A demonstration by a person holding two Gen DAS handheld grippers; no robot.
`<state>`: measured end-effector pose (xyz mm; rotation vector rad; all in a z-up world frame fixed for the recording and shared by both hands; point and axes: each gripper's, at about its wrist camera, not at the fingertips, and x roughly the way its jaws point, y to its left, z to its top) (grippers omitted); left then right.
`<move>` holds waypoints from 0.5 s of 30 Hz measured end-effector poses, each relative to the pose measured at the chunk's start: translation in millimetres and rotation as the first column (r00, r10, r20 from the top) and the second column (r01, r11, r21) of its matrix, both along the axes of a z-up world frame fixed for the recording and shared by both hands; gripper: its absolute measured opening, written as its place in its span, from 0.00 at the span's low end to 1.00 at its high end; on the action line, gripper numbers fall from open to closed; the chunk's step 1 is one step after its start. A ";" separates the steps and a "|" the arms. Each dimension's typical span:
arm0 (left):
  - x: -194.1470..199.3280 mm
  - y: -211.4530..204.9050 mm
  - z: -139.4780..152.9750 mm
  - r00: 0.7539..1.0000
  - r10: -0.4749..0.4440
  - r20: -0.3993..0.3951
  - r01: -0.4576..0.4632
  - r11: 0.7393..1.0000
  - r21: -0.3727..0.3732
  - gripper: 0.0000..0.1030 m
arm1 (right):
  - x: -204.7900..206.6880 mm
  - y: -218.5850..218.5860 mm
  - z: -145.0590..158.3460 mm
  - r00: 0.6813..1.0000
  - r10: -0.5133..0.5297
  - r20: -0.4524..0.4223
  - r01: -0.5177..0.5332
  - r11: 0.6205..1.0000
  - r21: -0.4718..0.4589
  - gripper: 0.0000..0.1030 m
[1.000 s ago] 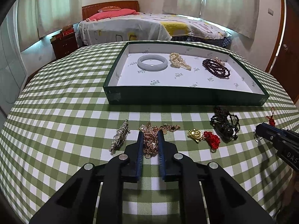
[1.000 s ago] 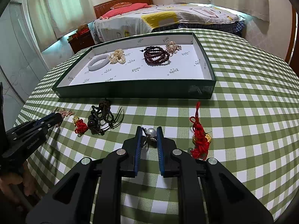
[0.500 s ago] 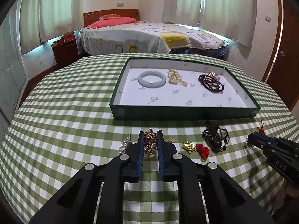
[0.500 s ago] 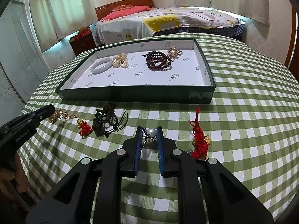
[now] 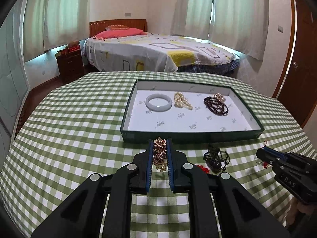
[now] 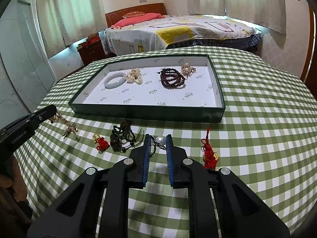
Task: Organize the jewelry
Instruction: 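Carry the gold chain and silver ring over the tray with both grippers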
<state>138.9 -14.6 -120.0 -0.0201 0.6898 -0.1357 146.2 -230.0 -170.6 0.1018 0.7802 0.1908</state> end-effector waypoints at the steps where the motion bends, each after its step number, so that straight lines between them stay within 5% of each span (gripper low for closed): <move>1: -1.5 0.3 2.8 1.000 0.000 0.007 0.000 1.000 -0.003 0.13 | -1.0 0.4 2.0 1.000 0.001 0.004 -0.001 1.000 0.000 0.15; 15: -2.5 -4.3 48.5 0.993 -0.017 0.113 0.022 0.999 -0.039 0.13 | -0.2 0.8 43.0 0.995 0.015 0.097 -0.015 1.000 -0.004 0.15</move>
